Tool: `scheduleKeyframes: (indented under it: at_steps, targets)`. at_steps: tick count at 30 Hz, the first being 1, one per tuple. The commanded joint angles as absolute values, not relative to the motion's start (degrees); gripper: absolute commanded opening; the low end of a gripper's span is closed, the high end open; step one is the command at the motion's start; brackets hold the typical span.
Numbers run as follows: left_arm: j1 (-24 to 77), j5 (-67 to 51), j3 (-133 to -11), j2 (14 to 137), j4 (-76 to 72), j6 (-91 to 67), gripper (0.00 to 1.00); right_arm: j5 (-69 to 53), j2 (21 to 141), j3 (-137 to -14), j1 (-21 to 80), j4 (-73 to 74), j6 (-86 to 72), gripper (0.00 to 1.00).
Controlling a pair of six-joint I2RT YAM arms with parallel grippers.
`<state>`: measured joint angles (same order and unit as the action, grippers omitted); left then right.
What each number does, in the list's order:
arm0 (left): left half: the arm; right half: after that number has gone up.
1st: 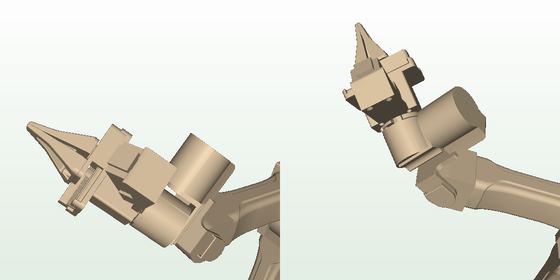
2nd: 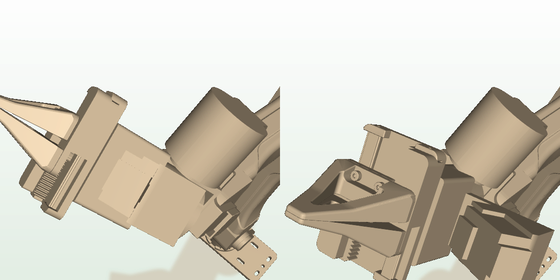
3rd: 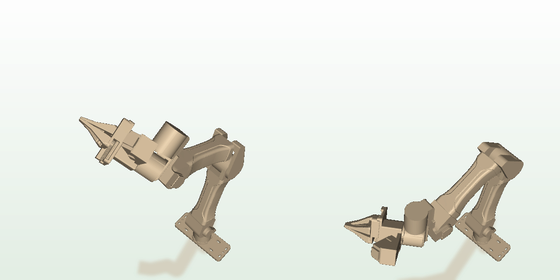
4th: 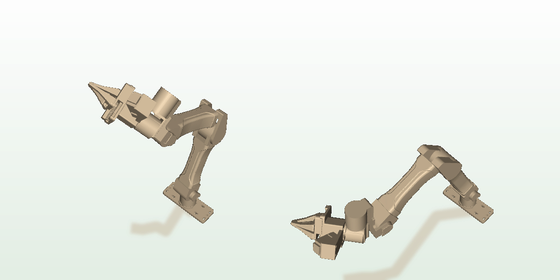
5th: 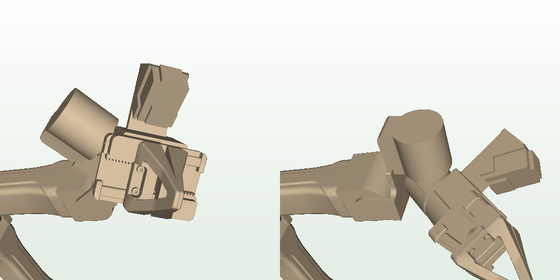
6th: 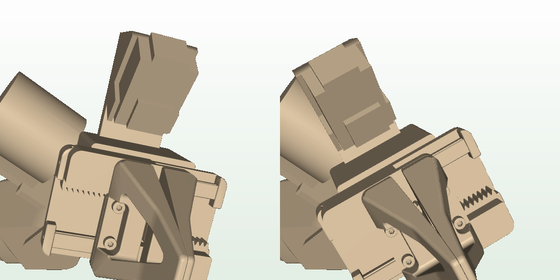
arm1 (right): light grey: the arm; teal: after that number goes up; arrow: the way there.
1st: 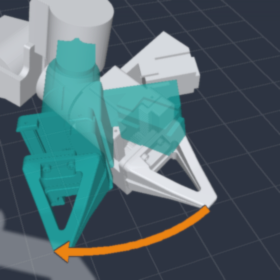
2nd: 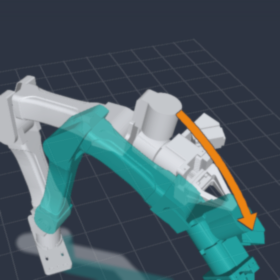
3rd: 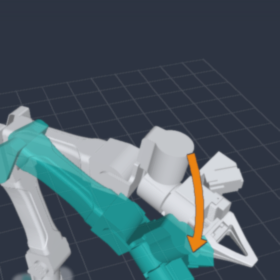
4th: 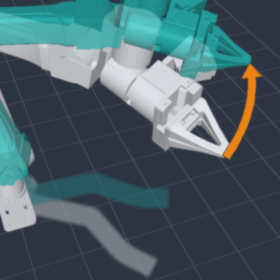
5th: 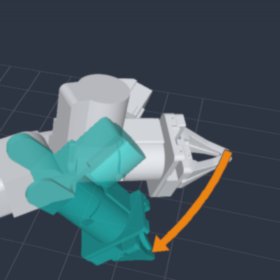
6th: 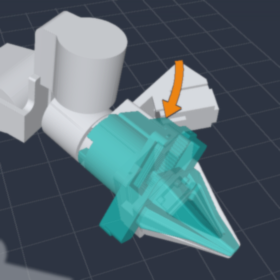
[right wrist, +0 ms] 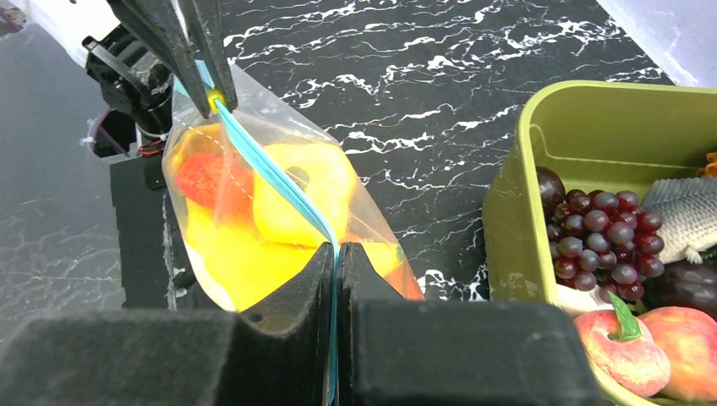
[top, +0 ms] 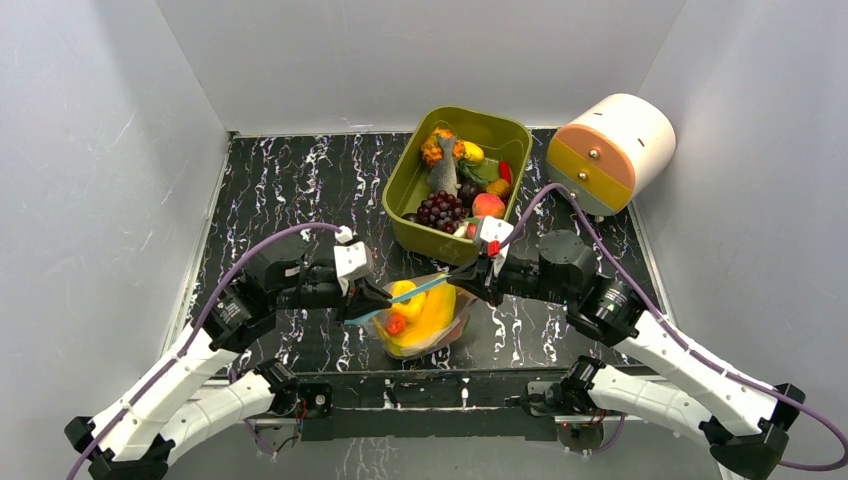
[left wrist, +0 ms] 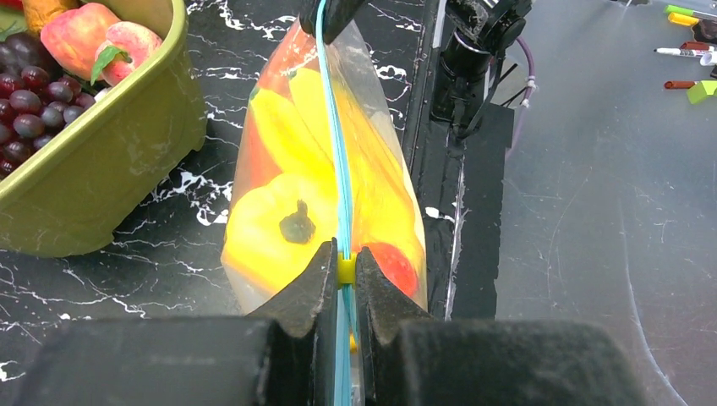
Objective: Place the food in the zip-top bag and seal the zipper
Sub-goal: Zip the zipper food storage bag at the center of the board.
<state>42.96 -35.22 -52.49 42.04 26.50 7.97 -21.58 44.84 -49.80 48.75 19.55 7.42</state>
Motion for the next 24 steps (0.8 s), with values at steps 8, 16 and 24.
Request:
scheduleKeyframes:
  at_steps: [8,16,24]
  targets:
    - [42.8,-34.8,-54.1,39.6,32.3,9.4,0.0,-9.9,41.5,-49.3,48.1,17.3,5.4,0.0]
    - [42.8,-34.5,-53.8,39.3,33.0,9.8,0.0,-3.2,38.4,-47.2,48.2,16.8,3.8,0.0]
    - [42.8,-34.1,-53.7,38.8,34.1,10.7,0.0,3.8,34.5,-46.7,48.2,19.1,1.6,0.0]
